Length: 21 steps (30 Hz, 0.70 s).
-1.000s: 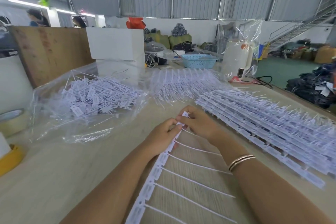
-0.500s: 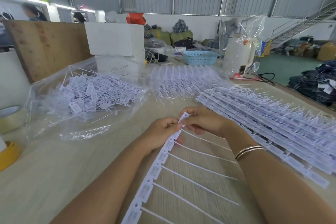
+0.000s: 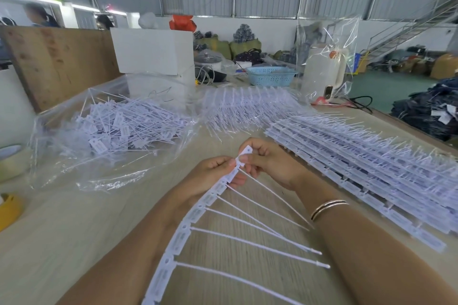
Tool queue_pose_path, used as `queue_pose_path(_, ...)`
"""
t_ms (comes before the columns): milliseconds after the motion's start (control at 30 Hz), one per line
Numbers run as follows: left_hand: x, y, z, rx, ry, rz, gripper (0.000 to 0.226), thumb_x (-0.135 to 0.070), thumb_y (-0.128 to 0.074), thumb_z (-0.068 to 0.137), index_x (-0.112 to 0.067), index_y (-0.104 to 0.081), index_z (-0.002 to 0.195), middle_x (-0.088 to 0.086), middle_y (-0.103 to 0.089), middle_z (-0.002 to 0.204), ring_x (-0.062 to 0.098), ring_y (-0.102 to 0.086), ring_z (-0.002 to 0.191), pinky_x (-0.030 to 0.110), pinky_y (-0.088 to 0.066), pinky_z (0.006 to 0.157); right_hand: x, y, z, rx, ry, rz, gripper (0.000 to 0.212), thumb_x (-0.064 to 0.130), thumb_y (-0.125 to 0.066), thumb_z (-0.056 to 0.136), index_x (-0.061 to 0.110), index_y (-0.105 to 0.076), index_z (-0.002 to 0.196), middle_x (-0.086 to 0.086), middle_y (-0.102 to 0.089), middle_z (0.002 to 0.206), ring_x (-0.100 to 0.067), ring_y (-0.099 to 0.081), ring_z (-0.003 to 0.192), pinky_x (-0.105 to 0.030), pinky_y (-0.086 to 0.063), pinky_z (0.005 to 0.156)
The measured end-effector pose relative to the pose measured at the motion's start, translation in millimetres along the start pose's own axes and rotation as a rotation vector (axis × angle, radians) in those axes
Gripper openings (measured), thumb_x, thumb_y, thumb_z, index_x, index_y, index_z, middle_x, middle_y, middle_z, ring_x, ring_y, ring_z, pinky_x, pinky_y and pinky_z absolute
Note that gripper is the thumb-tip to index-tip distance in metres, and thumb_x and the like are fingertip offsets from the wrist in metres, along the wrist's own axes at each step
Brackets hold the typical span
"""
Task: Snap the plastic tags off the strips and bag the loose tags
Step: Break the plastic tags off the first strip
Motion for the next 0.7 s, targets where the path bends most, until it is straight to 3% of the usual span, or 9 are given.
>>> queue_pose_path(167, -2.7, -1.1, -3.4, -0.052, 0.012, 0.081, 0.018, -0.017, -0.050, 0.096, -0.011, -0.067, 0.092, 0.003, -0.074, 0.074, 0.015, -0.071, 0.069, 0.019, -0.053, 0.061, 3.7, -2.4, -2.8, -0.007, 0.029, -0.091, 0.012, 0.001, -0.057, 0.091, 0.011, -0.059, 0.084, 0.008, -0.054, 0.054, -0.007, -0.045, 0.049, -0.017, -0.039, 0.050)
queue_pose_path(300, -0.7, -11.5, -4.1, -0.043, -0.006, 0.315, 0.005, -0.012, -0.059, 0.092, -0.009, -0.055, 0.093, 0.009, -0.073, 0.077, 0.014, -0.068, 0.059, 0.021, -0.052, 0.062, 15.6, 8.6, -3.9, 0.158, -0.146, -0.517, 0.013, 0.011, -0.067, 0.086, 0.014, -0.057, 0.078, 0.011, -0.048, 0.060, -0.004, -0.041, 0.048, -0.017, -0.035, 0.048)
queue_pose_path(400, -3.1, -14.1, -4.8, -0.019, -0.020, 0.380, 0.016, -0.012, -0.063, 0.088, -0.011, -0.050, 0.080, 0.021, -0.072, 0.088, 0.017, -0.067, 0.061, 0.030, -0.052, 0.069, 21.5, 11.0, -0.1, 0.270, -0.253, -0.779, 0.021, 0.022, -0.070, 0.085, 0.018, -0.054, 0.072, 0.006, -0.051, 0.069, -0.004, -0.050, 0.053, -0.016, -0.041, 0.051)
queue_pose_path(567, -3.0, -12.2, -10.1, -0.019, 0.038, 0.234, 0.007, -0.012, -0.063, 0.089, -0.007, -0.059, 0.085, 0.006, -0.073, 0.072, 0.015, -0.070, 0.063, 0.020, -0.052, 0.055, 21.4, 8.7, 3.4, 0.313, -0.264, -0.708, 0.013, 0.027, -0.066, 0.088, 0.015, -0.064, 0.082, 0.002, -0.062, 0.071, -0.015, -0.059, 0.064, -0.016, -0.046, 0.057)
queue_pose_path(700, -6.3, -5.4, -10.4, -0.072, 0.025, 0.085, 0.009, -0.013, -0.058, 0.091, -0.006, -0.061, 0.089, 0.001, -0.072, 0.070, 0.014, -0.070, 0.066, 0.020, -0.053, 0.058, 17.4, 6.7, 3.7, 0.190, -0.078, -0.484, 0.012, 0.010, -0.064, 0.088, 0.006, -0.063, 0.077, 0.005, -0.060, 0.061, -0.011, -0.056, 0.055, -0.018, -0.045, 0.060)
Point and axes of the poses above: each hand's wrist, its own z-axis towards the middle knuckle, its own y-axis out of the back of the hand, x = y × z, the point moved 3 cm from there along z, towards the middle knuckle
